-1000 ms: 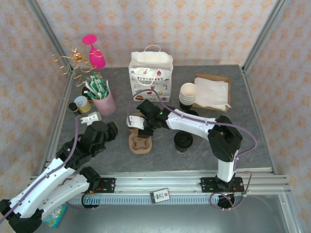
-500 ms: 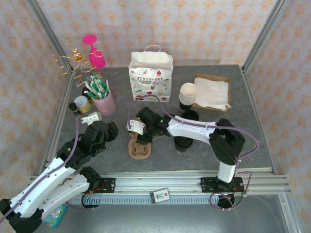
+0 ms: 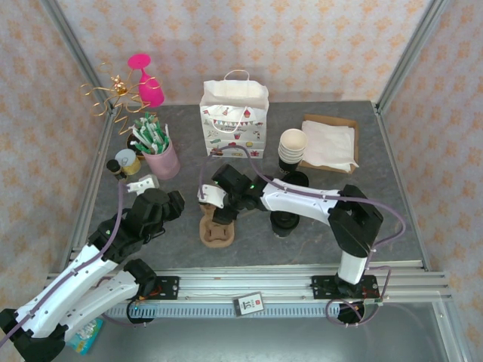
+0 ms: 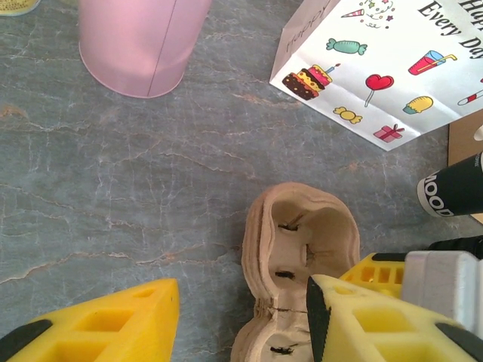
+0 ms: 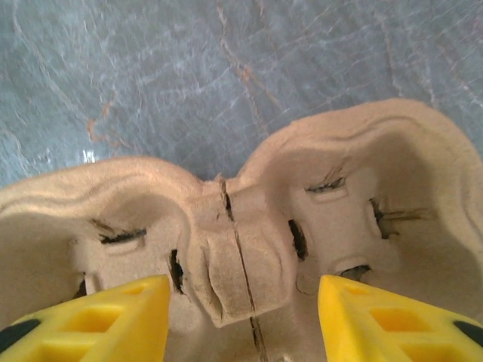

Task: Pack the takeout coffee

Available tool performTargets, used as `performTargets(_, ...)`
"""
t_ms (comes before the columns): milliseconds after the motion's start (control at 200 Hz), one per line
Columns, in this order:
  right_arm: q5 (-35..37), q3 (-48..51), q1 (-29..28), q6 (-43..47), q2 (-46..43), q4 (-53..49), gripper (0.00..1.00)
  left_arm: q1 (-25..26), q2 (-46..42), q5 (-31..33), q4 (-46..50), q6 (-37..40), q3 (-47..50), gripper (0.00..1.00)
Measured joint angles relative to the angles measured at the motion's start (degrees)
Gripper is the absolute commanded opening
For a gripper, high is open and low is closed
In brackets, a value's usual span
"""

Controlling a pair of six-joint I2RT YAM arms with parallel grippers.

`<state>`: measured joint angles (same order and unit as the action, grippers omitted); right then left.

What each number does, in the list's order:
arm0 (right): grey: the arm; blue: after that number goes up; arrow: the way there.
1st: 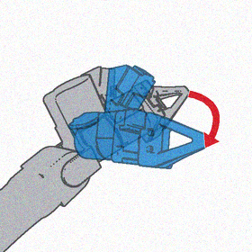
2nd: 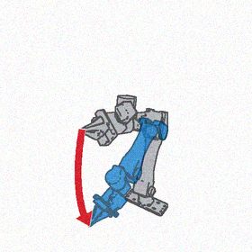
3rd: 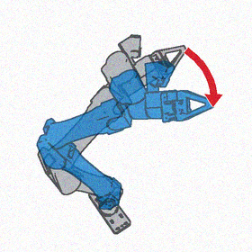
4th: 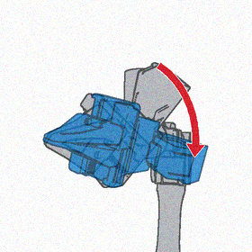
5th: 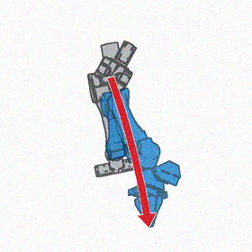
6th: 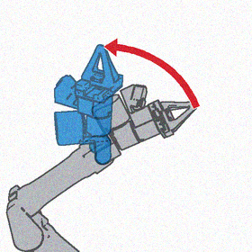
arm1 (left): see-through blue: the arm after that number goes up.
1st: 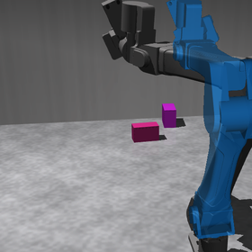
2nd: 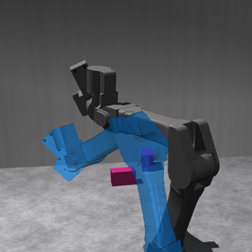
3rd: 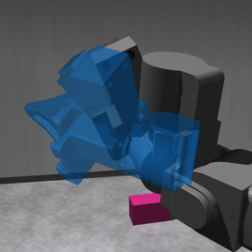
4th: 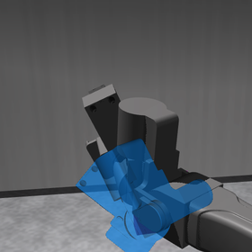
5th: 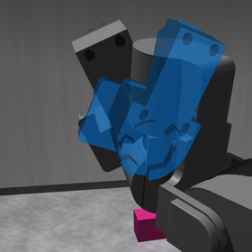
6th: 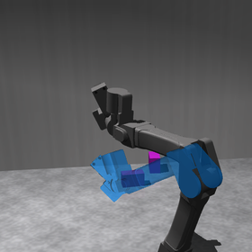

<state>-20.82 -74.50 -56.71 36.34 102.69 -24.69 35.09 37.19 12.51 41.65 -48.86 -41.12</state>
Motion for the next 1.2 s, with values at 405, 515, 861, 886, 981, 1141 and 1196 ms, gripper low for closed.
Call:
performTargets(405, 0.0, -4.3, 0.2, 4.0, 5.3, -1.9, 0.56, 0.0, -0.7, 1.6, 0.9, -0.9, 0.0, 0.51)
performTargets(515, -0.4, -4.6, 0.2, 4.7, 6.1, -2.4, 0.52, 0.0, -0.9, 1.8, 1.2, -0.9, 0.0, 0.51)
performTargets(861, -1.3, -5.3, 0.2, 5.8, 6.4, -3.8, 0.41, 0.0, -0.8, 1.9, 1.3, -0.9, 0.0, 0.51)
performTargets(886, -1.3, -5.3, 0.2, 5.7, 6.4, -3.8, 0.41, 0.0, -0.8, 1.9, 1.3, -0.9, 0.0, 0.51)
performTargets(981, -1.3, -5.4, 0.2, 5.7, 6.3, -3.9, 0.41, 0.0, -0.8, 1.9, 1.3, -0.9, 0.0, 0.51)
performTargets(1141, -1.3, -5.5, 0.2, 5.7, 6.3, -4.2, 0.41, 0.0, -0.8, 1.9, 1.3, -0.8, 0.0, 0.51)
performTargets(1196, -1.3, -5.6, 0.2, 5.7, 6.2, -4.4, 0.41, 0.0, -0.8, 1.9, 1.3, -0.9, 0.0, 0.51)
